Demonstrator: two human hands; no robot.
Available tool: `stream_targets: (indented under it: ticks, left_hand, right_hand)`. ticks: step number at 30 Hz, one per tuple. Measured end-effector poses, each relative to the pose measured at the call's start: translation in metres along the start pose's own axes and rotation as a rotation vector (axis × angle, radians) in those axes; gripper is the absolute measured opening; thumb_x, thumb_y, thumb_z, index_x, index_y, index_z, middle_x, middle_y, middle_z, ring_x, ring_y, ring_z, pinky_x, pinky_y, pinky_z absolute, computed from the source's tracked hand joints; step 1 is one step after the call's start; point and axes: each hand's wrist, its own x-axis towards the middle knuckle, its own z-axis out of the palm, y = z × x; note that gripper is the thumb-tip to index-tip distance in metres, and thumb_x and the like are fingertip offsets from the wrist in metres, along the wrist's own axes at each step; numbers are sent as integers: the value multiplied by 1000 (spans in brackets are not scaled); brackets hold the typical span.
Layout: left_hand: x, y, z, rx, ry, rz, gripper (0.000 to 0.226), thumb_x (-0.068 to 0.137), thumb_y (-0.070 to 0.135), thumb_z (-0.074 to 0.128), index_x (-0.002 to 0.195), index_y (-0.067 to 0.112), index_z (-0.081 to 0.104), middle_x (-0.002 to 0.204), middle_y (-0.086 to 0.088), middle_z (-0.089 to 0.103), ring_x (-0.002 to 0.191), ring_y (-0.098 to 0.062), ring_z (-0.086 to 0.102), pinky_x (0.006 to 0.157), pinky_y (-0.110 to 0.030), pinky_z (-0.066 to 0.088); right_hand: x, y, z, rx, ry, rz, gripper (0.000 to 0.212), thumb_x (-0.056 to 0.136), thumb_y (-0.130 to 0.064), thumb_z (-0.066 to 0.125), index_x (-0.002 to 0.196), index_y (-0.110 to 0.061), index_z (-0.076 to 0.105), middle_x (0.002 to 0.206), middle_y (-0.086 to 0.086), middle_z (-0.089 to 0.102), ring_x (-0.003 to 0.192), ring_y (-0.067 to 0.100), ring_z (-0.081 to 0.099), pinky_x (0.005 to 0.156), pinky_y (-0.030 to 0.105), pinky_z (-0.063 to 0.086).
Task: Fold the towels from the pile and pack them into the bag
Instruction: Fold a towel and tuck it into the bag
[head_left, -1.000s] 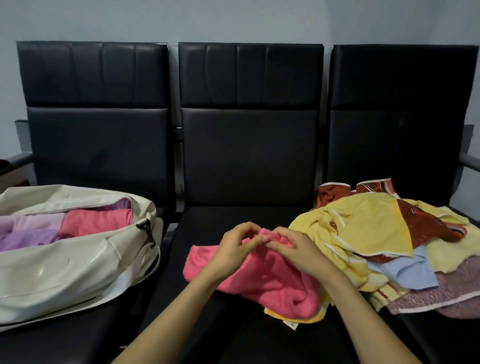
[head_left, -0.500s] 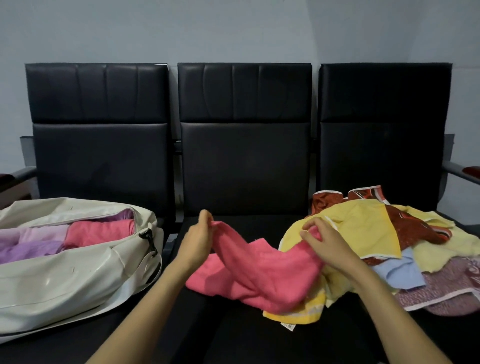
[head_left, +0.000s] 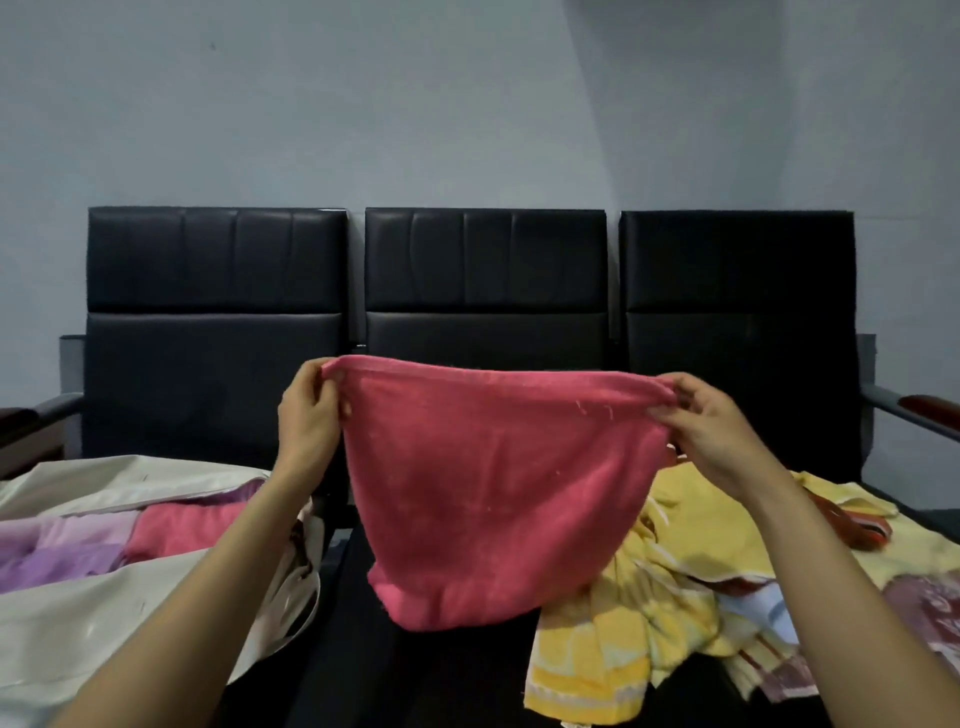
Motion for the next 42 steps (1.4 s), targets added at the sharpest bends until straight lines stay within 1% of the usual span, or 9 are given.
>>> stream_targets:
  ticks: [7, 12, 18, 21, 28, 31, 34, 38, 42]
  left_hand:
    - [54, 7, 27, -7, -168, -154, 30, 97, -1, 35, 87, 15, 58, 96, -17, 68, 75, -18, 67, 77, -31, 57]
    - [81, 24, 21, -53, -50, -69, 21, 98, 16, 46, 89, 27, 61, 100, -3, 68, 98, -21, 65, 92, -40, 52]
    - [40, 22, 5, -88, -15, -35, 14, 95, 14, 47, 98, 17, 61, 88, 8, 61, 84, -5, 55, 76, -22, 45]
    - [3, -4, -8, -65, -56, -127, 15, 92, 14, 47, 90, 17, 62, 84, 5, 59, 80, -7, 51, 73, -24, 41]
    - [-94, -79, -19, 120, -169, -386, 15, 95, 10, 43, 84, 10, 54, 77, -2, 49, 72, -14, 42, 61, -31, 32]
    - [-116, -114, -19, 286, -267, -524, 17, 94, 14, 48, 79, 13, 54, 80, -5, 58, 81, -22, 50, 69, -35, 37]
    - [-120, -129, -8, 391, -319, -578, 12, 96, 15, 47, 94, 7, 56, 100, -14, 60, 90, -25, 52, 74, -33, 37]
    - [-114, -136, 12, 507, -338, -578, 25, 98, 13, 42, 113, -2, 55, 116, -21, 59, 107, -33, 54, 77, -29, 33]
    - [-105, -151, 21, 533, -272, -608, 25, 97, 11, 40, 112, -4, 54, 119, -25, 58, 111, -37, 53, 81, -33, 35]
  right_hand:
    - [82, 12, 30, -99, 155, 138, 30, 89, 11, 51, 81, -17, 60, 85, 9, 63, 77, 18, 58, 62, 24, 49]
    - [108, -14, 34, 111, 335, 71, 25, 92, 1, 52, 89, -21, 63, 98, 8, 67, 88, 19, 63, 66, 26, 50]
    - [78, -19, 37, 160, 188, 28, 20, 97, -5, 48, 92, -19, 61, 86, 5, 64, 74, 14, 59, 66, 25, 48]
    - [51, 1, 34, 67, 113, 117, 13, 97, -15, 53, 89, -18, 61, 77, 5, 60, 62, 13, 54, 56, 26, 43]
    - [-25, 72, 23, -187, -70, 325, 11, 95, -8, 53, 100, -9, 63, 102, 15, 66, 90, 27, 61, 74, 35, 45]
    - [-45, 117, 22, -264, -101, 508, 12, 93, -12, 58, 97, -1, 61, 114, 16, 64, 94, 26, 59, 76, 33, 42]
    - [-53, 149, 29, -335, -55, 588, 13, 92, -16, 60, 84, -6, 57, 110, 18, 63, 90, 25, 55, 72, 32, 37]
    - [-44, 163, 42, -394, 0, 534, 14, 95, -17, 55, 85, -8, 55, 92, 10, 58, 78, 18, 49, 62, 30, 33]
    - [-17, 170, 53, -548, 36, 425, 27, 98, -23, 51, 90, 0, 62, 87, 9, 58, 83, 23, 52, 68, 31, 34]
